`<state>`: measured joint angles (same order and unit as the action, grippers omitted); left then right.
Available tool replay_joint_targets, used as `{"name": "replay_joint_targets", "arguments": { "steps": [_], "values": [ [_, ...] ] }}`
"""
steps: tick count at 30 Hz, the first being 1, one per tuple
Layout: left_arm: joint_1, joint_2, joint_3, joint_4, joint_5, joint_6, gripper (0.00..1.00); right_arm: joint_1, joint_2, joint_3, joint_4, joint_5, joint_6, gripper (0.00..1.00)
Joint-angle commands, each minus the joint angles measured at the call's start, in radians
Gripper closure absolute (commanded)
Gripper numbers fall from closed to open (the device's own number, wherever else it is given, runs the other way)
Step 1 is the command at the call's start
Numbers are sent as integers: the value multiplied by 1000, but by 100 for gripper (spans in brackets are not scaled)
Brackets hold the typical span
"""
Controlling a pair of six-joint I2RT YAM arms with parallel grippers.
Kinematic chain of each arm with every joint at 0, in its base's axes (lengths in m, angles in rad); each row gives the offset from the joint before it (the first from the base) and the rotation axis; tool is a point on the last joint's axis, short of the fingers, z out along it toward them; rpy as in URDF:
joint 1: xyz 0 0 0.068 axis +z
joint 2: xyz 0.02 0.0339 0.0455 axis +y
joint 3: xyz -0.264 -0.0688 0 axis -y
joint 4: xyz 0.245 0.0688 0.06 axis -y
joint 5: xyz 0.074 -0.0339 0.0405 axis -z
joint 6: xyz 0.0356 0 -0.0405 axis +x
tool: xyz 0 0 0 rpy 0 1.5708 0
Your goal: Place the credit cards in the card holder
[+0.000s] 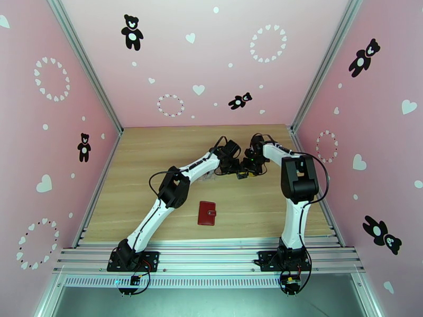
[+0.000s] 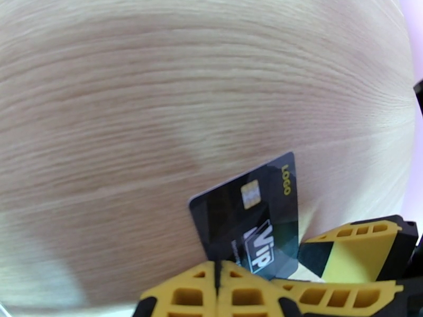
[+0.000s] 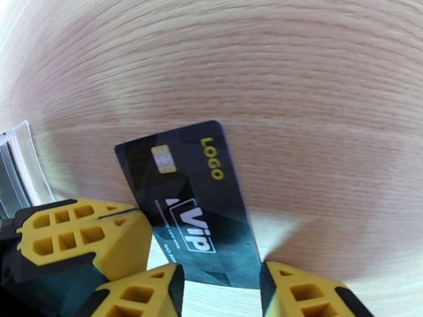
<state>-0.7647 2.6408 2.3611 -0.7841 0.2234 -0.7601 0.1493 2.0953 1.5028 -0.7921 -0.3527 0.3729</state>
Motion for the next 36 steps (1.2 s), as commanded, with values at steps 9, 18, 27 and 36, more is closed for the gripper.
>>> {"name": "replay_joint_targets", "arguments": {
  "steps": [9, 18, 27, 36],
  "values": [
    [16, 92, -47, -55, 22, 11, 100, 35, -18, -23, 43, -198, 18, 57],
    [20, 69, -80, -36, 27, 13, 100, 14, -99, -47, 61, -114, 67, 54],
    [15, 48, -129, -7, 46, 16, 100, 1, -70, -73, 71, -71, 80, 49],
    [13, 45, -156, 15, 56, 10, 100, 1, -31, -111, 110, -23, 109, 49]
  ]
}}
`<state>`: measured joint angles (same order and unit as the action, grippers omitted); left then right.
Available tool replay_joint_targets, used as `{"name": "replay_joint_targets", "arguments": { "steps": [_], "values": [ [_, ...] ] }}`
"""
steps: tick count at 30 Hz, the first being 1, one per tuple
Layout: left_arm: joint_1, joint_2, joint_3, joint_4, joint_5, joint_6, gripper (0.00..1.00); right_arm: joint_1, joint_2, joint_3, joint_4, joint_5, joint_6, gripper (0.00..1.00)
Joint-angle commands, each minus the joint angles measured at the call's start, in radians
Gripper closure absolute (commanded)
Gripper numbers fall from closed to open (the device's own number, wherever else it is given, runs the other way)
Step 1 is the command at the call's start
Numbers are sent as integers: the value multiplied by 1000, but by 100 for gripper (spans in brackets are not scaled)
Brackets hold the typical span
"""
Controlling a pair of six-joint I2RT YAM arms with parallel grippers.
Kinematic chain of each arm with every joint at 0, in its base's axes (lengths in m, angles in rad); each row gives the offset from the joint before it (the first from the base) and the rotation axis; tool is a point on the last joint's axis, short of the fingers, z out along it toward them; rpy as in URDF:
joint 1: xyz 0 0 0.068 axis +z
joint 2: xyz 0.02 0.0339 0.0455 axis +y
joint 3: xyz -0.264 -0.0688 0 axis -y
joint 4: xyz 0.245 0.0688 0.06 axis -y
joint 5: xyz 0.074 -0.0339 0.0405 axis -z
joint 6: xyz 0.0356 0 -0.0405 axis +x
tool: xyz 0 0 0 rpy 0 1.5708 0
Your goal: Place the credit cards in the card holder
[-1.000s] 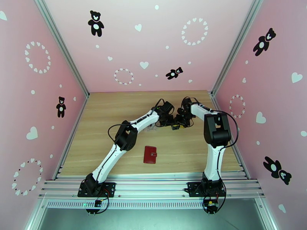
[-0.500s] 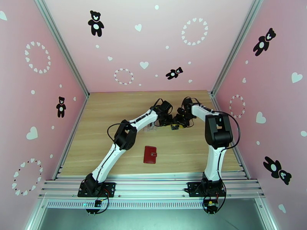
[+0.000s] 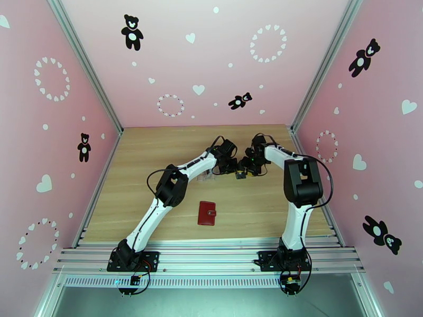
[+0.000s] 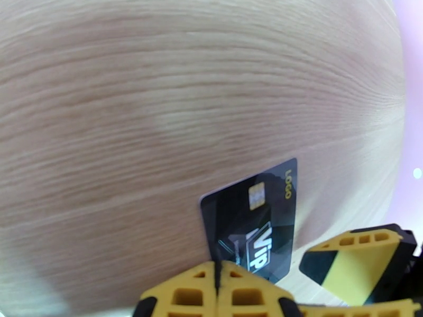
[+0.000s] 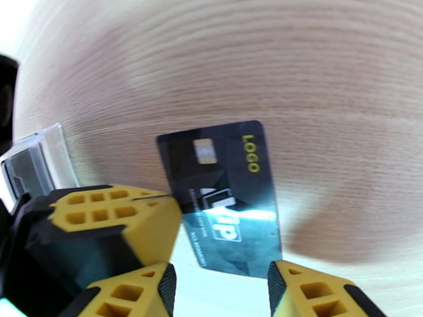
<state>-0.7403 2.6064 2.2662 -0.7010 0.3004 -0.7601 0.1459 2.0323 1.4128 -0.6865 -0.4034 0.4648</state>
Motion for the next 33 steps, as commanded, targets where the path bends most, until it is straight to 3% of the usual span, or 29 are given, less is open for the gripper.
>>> {"name": "replay_joint_targets", "arguments": {
  "steps": [1, 4, 8, 11, 25, 30, 33],
  "values": [
    [-11, 80, -62, -67, -23, 10, 100, 5, 32, -25, 5, 39, 19, 49],
    [-11, 80, -65, -65, -23, 10, 100, 7, 37, -40, 1, 51, 38, 48],
    [-13, 92, -57, -55, -1, 4, 100, 39, 50, -69, 34, -32, 40, 49],
    [-16, 101, -59, -39, 28, 4, 100, 67, 1, -107, 57, -16, 49, 49],
    [-51, 62, -151, 27, 83, 21, 100, 83, -185, -275, 189, -203, 103, 49],
    [-59, 35, -217, 60, 100, 34, 100, 81, -280, -345, 212, -204, 117, 49],
    [-62, 18, -254, 79, 113, 43, 100, 65, -327, -348, 187, -125, 102, 48]
  ]
}}
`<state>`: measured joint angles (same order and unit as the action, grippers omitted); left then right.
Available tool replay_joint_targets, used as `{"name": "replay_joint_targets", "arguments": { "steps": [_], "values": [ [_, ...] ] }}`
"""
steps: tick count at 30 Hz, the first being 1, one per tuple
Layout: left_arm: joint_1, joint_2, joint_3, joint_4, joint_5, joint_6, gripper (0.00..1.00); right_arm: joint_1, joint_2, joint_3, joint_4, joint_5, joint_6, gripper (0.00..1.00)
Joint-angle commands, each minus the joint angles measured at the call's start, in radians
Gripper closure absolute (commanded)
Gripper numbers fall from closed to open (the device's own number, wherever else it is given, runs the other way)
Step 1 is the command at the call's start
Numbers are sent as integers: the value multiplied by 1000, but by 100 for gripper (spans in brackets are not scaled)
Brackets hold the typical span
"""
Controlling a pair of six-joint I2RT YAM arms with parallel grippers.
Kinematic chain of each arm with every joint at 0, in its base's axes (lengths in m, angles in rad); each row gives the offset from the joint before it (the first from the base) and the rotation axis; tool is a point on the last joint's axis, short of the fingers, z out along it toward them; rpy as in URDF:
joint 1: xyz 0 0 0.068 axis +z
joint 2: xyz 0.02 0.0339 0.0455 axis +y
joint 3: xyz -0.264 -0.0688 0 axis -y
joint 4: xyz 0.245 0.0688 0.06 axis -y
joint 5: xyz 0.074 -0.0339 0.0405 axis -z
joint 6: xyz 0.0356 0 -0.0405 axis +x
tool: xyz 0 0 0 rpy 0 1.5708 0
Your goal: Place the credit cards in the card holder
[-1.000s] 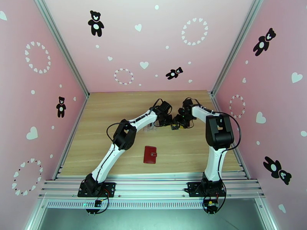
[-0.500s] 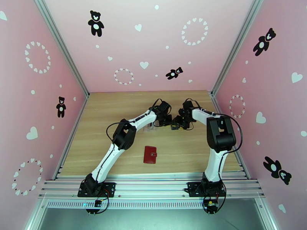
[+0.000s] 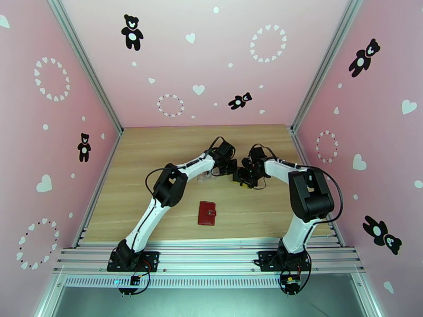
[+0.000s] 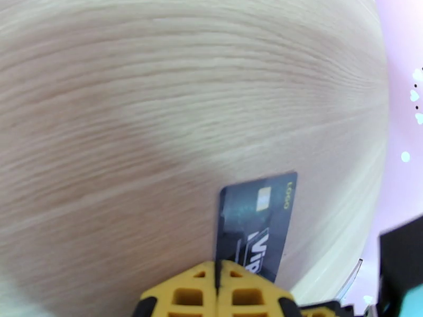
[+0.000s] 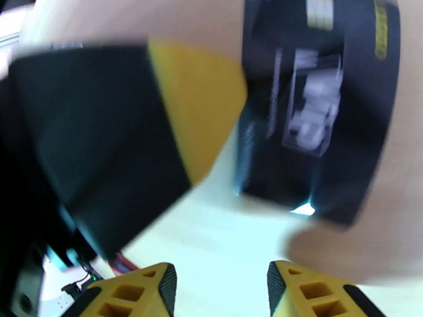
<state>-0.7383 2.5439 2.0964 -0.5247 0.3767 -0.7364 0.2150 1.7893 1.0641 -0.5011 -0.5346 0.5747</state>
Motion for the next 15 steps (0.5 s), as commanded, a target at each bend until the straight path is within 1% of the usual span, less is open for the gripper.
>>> {"name": "replay_joint_targets", "arguments": {
  "steps": [1, 4, 7, 13, 15],
  "values": [
    [-64, 73, -90, -96, 33, 22, 100, -20, -87, 10, -9, 45, -10, 47],
    [-64, 54, -106, -100, 9, 27, 100, -74, -69, 45, -23, 79, -13, 47],
    [-64, 42, -113, -97, 1, 25, 100, -109, -17, 96, -28, 98, -12, 47],
    [-64, 12, -140, -61, -10, 3, 100, -120, 162, 281, -67, 33, -10, 51],
    [-64, -7, -154, -47, -13, 0, 100, -119, 217, 351, -96, 41, -11, 51]
  ]
}}
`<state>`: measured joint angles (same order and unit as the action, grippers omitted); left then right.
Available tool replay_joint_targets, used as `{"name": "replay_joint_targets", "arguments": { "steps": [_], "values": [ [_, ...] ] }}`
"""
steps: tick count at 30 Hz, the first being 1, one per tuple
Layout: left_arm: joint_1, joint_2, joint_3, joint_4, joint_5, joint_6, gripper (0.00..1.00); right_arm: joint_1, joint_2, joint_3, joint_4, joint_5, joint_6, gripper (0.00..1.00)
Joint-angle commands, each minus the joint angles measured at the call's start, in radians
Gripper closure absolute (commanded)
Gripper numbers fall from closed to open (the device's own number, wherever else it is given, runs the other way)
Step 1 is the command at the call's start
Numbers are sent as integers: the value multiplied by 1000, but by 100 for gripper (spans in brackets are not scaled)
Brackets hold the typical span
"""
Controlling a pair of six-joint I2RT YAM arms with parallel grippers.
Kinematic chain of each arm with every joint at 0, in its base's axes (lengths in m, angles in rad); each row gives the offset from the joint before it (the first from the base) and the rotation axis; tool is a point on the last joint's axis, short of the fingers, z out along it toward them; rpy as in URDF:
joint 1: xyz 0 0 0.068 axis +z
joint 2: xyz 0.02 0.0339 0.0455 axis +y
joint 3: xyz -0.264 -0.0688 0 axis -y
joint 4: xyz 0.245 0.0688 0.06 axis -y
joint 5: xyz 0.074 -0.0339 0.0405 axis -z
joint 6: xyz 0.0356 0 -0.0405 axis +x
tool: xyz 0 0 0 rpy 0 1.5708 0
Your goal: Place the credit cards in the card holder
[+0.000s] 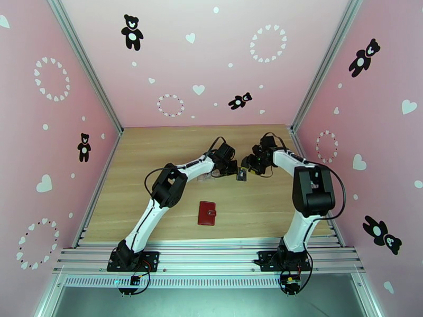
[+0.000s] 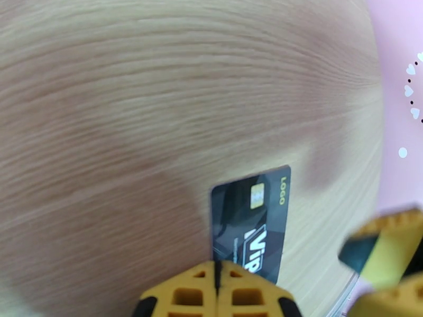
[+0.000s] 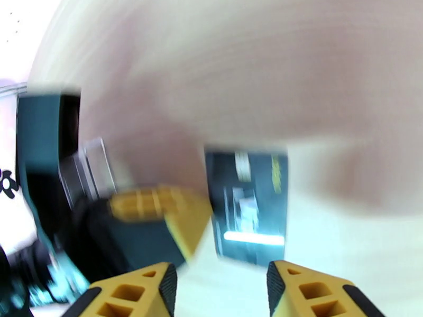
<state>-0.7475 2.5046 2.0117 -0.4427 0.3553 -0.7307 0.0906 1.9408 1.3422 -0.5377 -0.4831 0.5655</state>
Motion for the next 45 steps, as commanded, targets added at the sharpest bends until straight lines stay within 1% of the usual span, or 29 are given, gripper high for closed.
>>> {"name": "replay_joint_targets", "arguments": {
  "steps": [1, 4, 8, 12, 15, 20, 22, 23, 25, 28, 32, 34, 36, 38, 42, 45],
  "values": [
    [-55, 21, -76, -123, 6, -6, 100, 5, 96, 107, -74, -12, -3, 52],
    [-55, -15, -102, -97, 7, -10, 100, 6, 173, 185, -93, -30, 6, 53],
    [-55, -88, -168, -54, -6, -12, 100, 17, 254, 260, -133, -19, -7, 54],
    [-55, -159, -231, -34, -18, -7, 100, 48, 258, 241, -177, 11, -41, 55],
    [-54, -228, -293, -9, -31, -7, 100, 75, 181, 131, -151, 30, -46, 55],
    [-52, -349, -386, 17, -54, 6, 100, 125, 8, -108, -96, 51, -57, 54],
    [-53, -387, -410, 21, -55, 13, 100, 139, -104, -220, -62, 85, -38, 53],
    [-53, -402, -419, 23, -56, 13, 100, 145, -149, -260, -55, 80, -27, 53],
    [-53, -427, -435, 26, -51, 16, 100, 168, -211, -297, -88, 57, -52, 53],
    [-53, -459, -450, 22, -57, 25, 100, 187, -269, -325, -140, 78, -77, 52],
    [-53, -487, -473, 21, -66, 41, 100, 195, -357, -389, -107, 96, -76, 50],
    [-53, -481, -473, 8, -59, 48, 100, 193, -334, -366, -97, 118, -58, 50],
    [-53, -496, -496, 19, -60, 50, 100, 195, -277, -330, -73, 85, -48, 51],
    [-53, -525, -529, 26, -76, 55, 100, 196, -218, -281, -62, 77, -40, 52],
    [-52, -591, -586, 21, -110, 72, 100, 196, -105, -180, -76, 111, -46, 52],
    [-50, -633, -636, 25, -121, 80, 100, 205, -53, -168, -72, 86, -49, 53]
  ]
}}
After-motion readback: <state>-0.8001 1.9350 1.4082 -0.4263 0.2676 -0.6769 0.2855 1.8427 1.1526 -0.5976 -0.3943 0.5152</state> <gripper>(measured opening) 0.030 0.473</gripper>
